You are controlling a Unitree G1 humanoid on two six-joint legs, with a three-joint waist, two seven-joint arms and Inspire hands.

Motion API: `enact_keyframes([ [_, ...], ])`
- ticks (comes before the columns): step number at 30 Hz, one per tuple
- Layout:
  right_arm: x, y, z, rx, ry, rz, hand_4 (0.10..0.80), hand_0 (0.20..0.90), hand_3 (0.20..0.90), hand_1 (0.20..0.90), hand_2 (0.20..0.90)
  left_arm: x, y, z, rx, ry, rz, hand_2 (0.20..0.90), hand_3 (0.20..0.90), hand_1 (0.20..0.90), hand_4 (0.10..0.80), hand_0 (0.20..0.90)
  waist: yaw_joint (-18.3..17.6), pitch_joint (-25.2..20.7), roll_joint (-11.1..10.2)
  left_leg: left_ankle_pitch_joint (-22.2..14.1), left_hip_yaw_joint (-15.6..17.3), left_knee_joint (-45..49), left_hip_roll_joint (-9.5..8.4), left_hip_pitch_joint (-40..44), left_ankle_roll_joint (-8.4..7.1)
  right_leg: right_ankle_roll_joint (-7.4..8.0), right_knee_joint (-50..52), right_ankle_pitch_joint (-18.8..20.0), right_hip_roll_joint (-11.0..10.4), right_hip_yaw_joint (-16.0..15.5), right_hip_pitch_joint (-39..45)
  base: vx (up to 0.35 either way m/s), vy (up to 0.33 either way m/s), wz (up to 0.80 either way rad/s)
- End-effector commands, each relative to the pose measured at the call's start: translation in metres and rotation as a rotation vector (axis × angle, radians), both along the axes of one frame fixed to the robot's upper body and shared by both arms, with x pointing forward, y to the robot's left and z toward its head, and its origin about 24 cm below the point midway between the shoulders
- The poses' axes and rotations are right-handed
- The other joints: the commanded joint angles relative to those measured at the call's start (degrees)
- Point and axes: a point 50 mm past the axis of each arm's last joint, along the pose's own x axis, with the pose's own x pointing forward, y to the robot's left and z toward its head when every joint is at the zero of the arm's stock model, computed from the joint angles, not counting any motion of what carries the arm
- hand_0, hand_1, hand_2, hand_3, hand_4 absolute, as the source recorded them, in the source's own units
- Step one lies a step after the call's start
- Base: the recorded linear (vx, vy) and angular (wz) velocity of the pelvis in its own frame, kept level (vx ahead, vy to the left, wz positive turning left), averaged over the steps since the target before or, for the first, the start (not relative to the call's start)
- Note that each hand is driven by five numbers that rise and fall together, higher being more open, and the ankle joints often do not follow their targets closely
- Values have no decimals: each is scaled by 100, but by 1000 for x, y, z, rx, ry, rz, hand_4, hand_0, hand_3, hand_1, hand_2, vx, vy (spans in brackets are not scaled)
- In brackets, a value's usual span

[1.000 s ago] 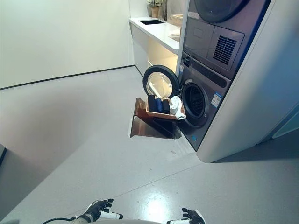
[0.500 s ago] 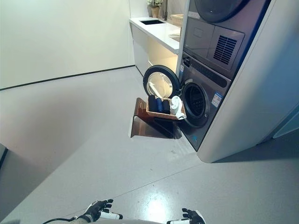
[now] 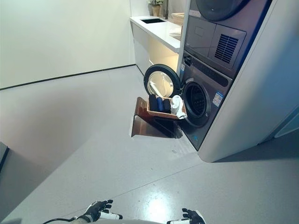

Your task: Pick up the clothes and place them into the washing machine

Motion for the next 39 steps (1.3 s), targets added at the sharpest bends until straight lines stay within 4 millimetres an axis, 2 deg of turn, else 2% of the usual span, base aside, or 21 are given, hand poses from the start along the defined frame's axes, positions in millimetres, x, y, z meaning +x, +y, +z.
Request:
enact_keyframes([
  [1,30,-6,7,-19,-68,10,800,900,900,900,900,38,-1,10,3,-99,-8,900,900,900,800,900,-34,123,-218,-662,65,-26,-584,252,178,-111,63,301,288,-7,-485,-18,14,-6],
  [5,42,-15,11,-53,-104,-17,800,900,900,900,900,43,4,12,17,-113,-10,900,900,900,800,900,-59,291,-177,-703,129,137,-559,79,293,-73,1051,151,379,2,-1106,-74,27,-13],
  [7,52,-17,15,-59,-135,-20,800,900,900,900,900,47,9,14,30,-124,-6,900,900,900,800,900,-81,424,-139,-698,137,267,-488,-26,362,46,1859,29,457,-7,-1492,-97,1,-53],
  [8,60,-18,18,-53,-161,-26,800,900,900,900,900,51,16,17,51,-135,-5,900,900,900,800,900,-163,494,-90,-642,-38,322,-403,-96,352,117,2293,-124,546,264,-1681,-45,-40,-65],
  [9,60,-18,18,-53,-161,-26,800,900,900,900,900,51,16,17,51,-135,-5,900,900,900,800,900,-165,494,-94,-643,-38,324,-407,-98,353,117,2307,-134,543,264,-1688,4,-143,-37],
  [11,69,-20,23,-59,-205,-33,800,900,900,900,900,55,23,20,71,-143,-8,900,900,900,800,900,-132,536,-7,-609,-117,322,-253,-109,269,4,2130,-175,-15,286,-1663,18,-156,14],
  [12,69,-20,23,-59,-205,-34,800,900,900,900,900,55,23,20,71,-143,-8,900,900,900,800,900,-142,550,-7,-613,-129,322,-255,-93,269,5,2134,-187,-20,274,-1644,16,-136,18],
  [13,72,-22,24,-65,-214,-30,800,900,900,900,900,56,23,21,67,-148,-7,900,900,900,800,900,-72,521,5,-621,-111,329,-202,-107,225,1,1920,-113,-380,121,-1614,51,-176,2],
  [15,76,-24,27,-72,-220,-3,800,900,900,900,900,58,20,21,56,-161,9,900,900,900,800,900,-28,449,-85,-778,-85,375,-103,22,58,161,1266,255,-967,-22,-1520,173,-421,-1],
  [17,74,-24,26,-73,-213,-3,800,900,900,900,900,57,21,21,59,-161,20,900,900,900,800,900,-46,412,-168,-845,-108,401,-42,93,-19,242,945,222,-899,134,-1273,127,-306,-1],
  [18,74,-20,25,-62,-211,2,800,900,900,900,900,56,24,20,67,-157,33,900,900,900,800,900,-47,366,-235,-809,-46,384,116,152,-101,258,925,152,-770,242,-1269,65,-326,17],
  [20,70,-19,24,-51,-216,-13,800,900,900,900,900,53,20,19,48,-166,90,900,900,900,800,900,-57,261,-295,-680,-110,565,740,112,-379,148,1129,-92,-368,112,-1286,132,-652,23],
  [22,68,-22,24,-55,-214,-13,800,900,900,900,900,58,13,19,26,-191,109,900,900,900,800,900,-86,295,-316,-630,-219,1075,895,-203,-418,-25,1108,-232,-144,-70,-1104,57,-488,2],
  [23,68,-22,24,-55,-214,-13,800,900,900,900,900,58,12,19,26,-191,109,900,900,900,800,900,-100,292,-312,-640,-237,1098,898,-226,-420,-27,1107,-233,-144,-85,-1106,-30,-257,37],
  [25,70,-27,26,-73,-228,-29,800,900,900,900,900,70,6,23,10,-228,128,900,900,900,800,900,-139,392,-406,-550,56,1571,854,-649,-353,-183,1031,-279,-131,-369,-958,-71,-271,71],
  [26,69,-31,27,-84,-229,-37,800,900,900,900,900,73,2,24,-10,-240,122,900,900,900,800,900,-129,424,-431,-592,117,1859,714,-789,-320,-226,997,-284,-130,-469,-929,-46,-306,100],
  [29,72,-35,29,-97,-227,-21,800,900,900,900,900,69,-2,22,-29,-229,108,900,900,900,800,900,56,479,-463,-892,-101,2068,-249,-1080,-83,-294,755,-184,-39,-429,-792,52,-228,26],
  [30,72,-33,28,-90,-223,-4,800,900,900,900,900,62,2,19,-21,-204,131,900,900,900,800,900,148,430,-395,-791,-48,1739,-667,-1201,84,-313,564,-126,144,-362,-730,134,-183,2],
  [31,73,-31,28,-87,-226,1,800,900,900,900,900,58,5,18,-14,-189,151,900,900,900,800,900,190,431,-365,-705,-98,1618,-786,-1232,123,-313,498,-104,225,-314,-704,134,-155,18],
  [34,75,-25,28,-73,-243,15,800,900,900,900,900,40,13,12,-2,-141,221,900,900,900,800,900,218,360,-235,-470,-323,788,-886,-938,262,-318,334,-125,436,-245,-641,101,-37,-6],
  [39,66,-19,22,-64,-195,36,800,900,900,900,900,37,13,11,2,-128,210,900,900,900,800,900,109,233,-172,-263,-155,151,-820,-566,243,-300,241,-124,445,-299,-608,72,29,-31],
])
